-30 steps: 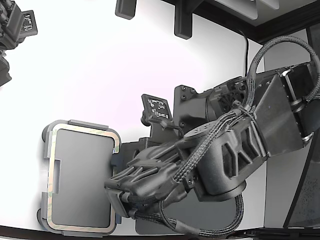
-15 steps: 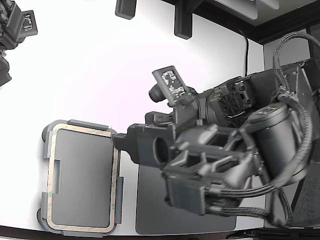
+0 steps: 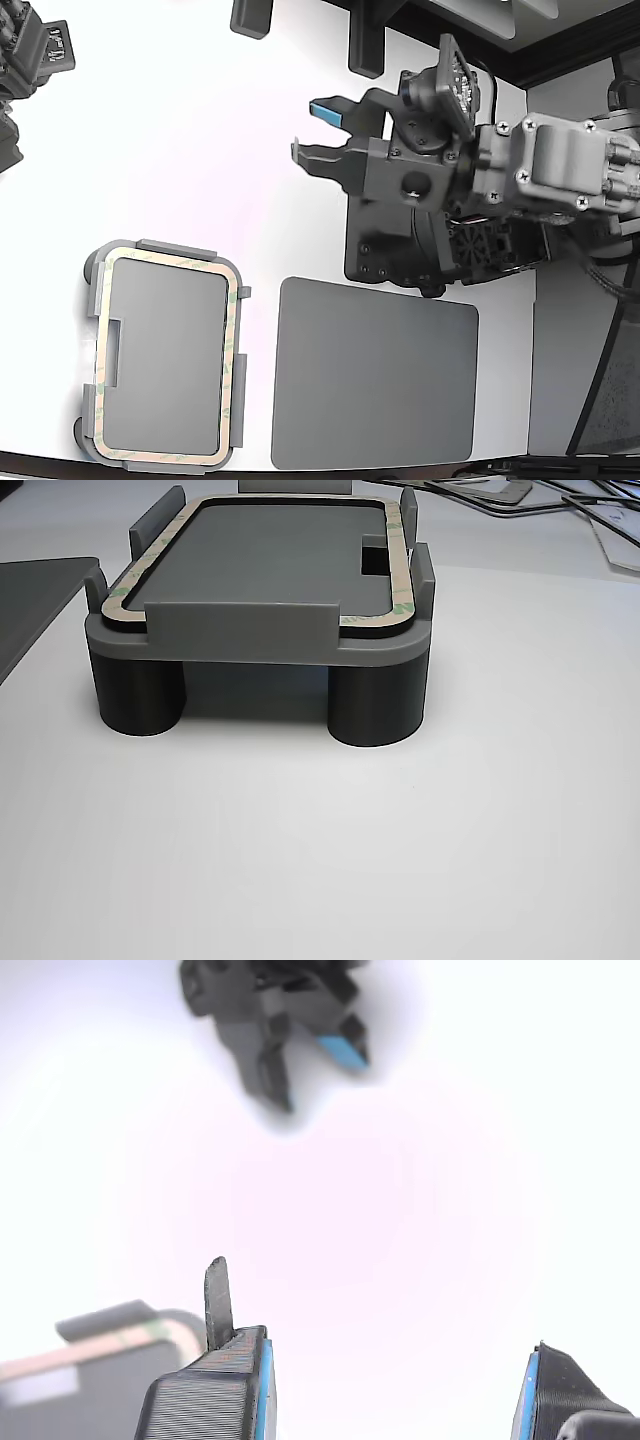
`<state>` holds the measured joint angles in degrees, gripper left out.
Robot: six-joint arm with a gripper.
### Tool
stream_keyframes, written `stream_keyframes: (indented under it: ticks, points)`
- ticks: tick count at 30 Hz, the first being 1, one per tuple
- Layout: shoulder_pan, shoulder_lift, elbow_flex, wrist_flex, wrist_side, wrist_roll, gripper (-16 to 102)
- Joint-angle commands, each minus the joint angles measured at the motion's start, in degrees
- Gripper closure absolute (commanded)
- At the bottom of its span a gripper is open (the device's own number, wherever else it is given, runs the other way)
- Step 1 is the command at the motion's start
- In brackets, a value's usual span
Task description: Move top rectangular frame to the holder.
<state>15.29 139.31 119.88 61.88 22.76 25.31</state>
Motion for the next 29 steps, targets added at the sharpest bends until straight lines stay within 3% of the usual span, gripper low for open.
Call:
stream_keyframes:
  ticks: [1, 6, 10, 15, 29]
  points:
    - [-4.7, 14.5, 11.2, -1.0, -3.4, -10.4, -14]
    - [-9.6, 25.9, 24.2, -6.4, -7.0, -15.2, -14]
    - [-10.9, 30.0, 30.3, -4.7, -7.9, -15.0, -14]
    - [-14.2, 30.0, 31.0, -5.5, -11.9, -16.3, -14]
    - [-14.2, 30.0, 31.1, -5.8, -11.7, -16.3, -14]
